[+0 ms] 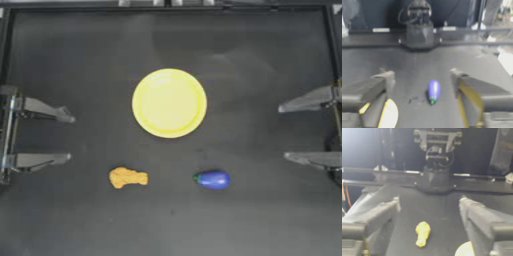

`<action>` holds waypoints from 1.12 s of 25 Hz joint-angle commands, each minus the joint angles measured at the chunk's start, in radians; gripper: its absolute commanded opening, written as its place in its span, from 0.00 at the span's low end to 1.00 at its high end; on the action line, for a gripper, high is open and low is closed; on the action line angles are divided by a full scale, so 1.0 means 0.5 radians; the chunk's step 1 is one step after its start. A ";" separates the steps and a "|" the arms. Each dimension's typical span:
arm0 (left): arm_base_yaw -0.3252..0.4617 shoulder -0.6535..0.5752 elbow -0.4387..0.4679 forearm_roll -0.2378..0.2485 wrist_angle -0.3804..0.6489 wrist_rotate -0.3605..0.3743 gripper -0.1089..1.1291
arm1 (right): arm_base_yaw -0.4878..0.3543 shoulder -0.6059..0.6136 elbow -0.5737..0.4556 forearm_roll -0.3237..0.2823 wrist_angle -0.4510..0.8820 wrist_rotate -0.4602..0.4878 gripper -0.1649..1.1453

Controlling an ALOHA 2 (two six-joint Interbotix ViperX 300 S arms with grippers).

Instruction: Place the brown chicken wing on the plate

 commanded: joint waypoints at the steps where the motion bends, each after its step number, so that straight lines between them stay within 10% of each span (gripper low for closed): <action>1: 0.025 0.040 -0.117 0.003 0.178 0.003 0.93 | 0.000 0.009 -0.046 0.006 -0.003 0.003 0.88; 14: 0.144 0.549 -0.589 0.009 1.172 -0.012 0.92 | -0.031 0.003 -0.052 0.074 0.058 0.009 0.88; 28: 0.064 1.135 -0.810 0.000 1.267 -0.025 0.92 | -0.043 -0.034 -0.037 0.080 0.107 0.012 0.88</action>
